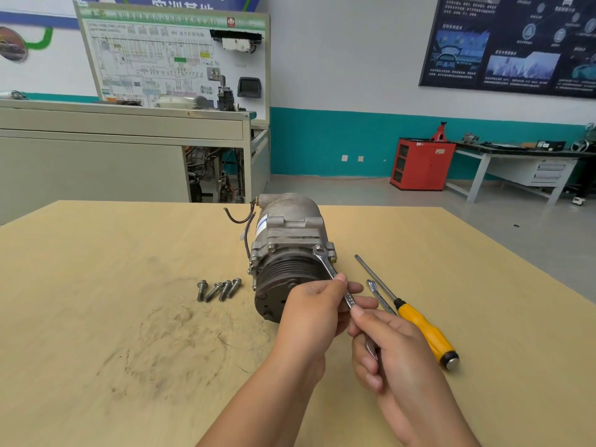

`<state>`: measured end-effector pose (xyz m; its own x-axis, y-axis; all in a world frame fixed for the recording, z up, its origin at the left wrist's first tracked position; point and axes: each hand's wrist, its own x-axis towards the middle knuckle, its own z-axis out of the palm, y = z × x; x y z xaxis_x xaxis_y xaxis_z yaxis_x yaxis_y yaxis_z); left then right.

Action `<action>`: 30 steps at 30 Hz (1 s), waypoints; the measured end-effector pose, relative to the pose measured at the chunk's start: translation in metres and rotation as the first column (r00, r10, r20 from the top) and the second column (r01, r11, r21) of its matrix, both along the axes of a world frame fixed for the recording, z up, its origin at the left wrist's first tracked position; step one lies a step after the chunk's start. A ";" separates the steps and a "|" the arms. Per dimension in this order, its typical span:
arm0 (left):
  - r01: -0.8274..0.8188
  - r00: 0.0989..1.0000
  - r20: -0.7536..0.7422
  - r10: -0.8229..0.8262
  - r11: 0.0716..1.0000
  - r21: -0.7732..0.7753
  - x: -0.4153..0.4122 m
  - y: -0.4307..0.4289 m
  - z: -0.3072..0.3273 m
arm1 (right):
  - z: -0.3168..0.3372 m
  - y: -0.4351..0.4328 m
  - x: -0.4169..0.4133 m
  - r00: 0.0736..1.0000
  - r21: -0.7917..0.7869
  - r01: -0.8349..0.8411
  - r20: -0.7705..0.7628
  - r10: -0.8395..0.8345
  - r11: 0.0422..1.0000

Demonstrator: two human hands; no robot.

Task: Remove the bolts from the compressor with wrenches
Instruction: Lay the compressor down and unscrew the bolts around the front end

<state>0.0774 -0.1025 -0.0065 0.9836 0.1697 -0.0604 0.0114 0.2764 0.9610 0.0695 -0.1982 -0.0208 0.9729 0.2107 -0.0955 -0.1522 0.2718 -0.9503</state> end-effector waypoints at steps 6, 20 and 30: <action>0.006 1.000 0.001 -0.006 1.000 -0.028 -0.001 -0.001 0.002 | 0.005 -0.001 -0.003 0.999 -0.007 -0.022 0.028 0.022 1.000; 0.118 0.977 -0.098 -0.188 0.868 -0.482 -0.004 0.003 0.006 | 0.018 -0.005 0.004 0.916 0.446 -0.219 -0.211 0.340 0.868; 0.123 0.985 -0.061 -0.161 0.906 -0.406 0.002 0.000 -0.003 | 0.019 0.001 0.001 0.948 0.453 -0.144 -0.190 0.253 0.880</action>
<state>0.0794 -0.1020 -0.0093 0.9825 -0.0286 -0.1842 0.1613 0.6251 0.7637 0.0708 -0.1972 -0.0015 0.8654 0.4704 -0.1729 -0.4517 0.5829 -0.6754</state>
